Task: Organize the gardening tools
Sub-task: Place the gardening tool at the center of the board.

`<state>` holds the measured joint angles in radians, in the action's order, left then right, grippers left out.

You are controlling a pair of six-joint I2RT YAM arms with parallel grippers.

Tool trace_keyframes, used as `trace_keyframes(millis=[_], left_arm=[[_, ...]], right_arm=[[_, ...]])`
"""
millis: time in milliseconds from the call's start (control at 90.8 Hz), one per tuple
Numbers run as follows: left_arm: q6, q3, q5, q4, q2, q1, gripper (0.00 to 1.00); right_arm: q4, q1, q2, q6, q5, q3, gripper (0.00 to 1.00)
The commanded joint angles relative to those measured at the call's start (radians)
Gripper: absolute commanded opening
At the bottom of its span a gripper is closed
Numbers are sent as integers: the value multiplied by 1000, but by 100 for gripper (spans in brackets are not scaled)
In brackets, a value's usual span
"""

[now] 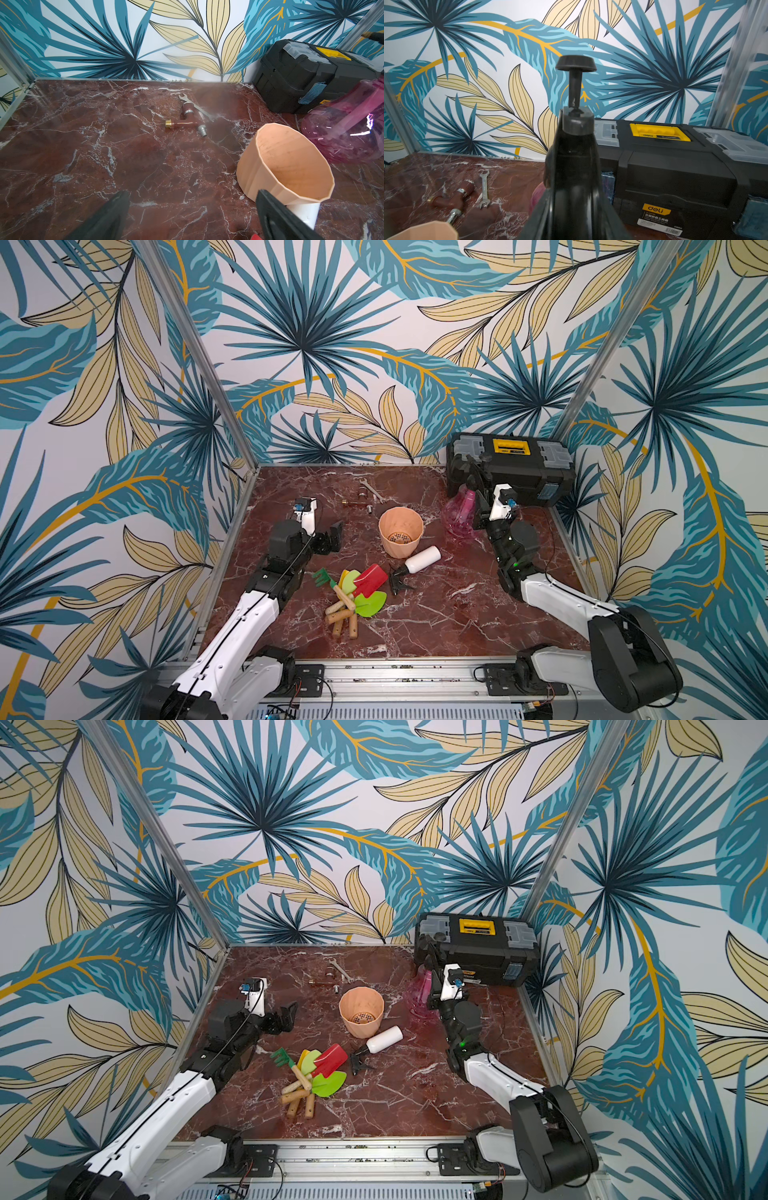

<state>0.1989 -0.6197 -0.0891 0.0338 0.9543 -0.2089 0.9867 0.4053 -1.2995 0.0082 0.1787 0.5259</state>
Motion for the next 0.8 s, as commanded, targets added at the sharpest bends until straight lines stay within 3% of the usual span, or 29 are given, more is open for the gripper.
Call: trace_keyframes(millis=[0, 330, 793], left_arm=[[-13, 15, 11, -20, -13, -3, 100], [-5, 25, -6, -43, -24, -3, 100], [-20, 23, -5, -33, -26, -3, 100]], right_arm=[[256, 9, -48, 8, 77, -12, 13], [457, 41, -183, -17, 152, -66, 14], [581, 132, -252, -152, 257, -104, 19]])
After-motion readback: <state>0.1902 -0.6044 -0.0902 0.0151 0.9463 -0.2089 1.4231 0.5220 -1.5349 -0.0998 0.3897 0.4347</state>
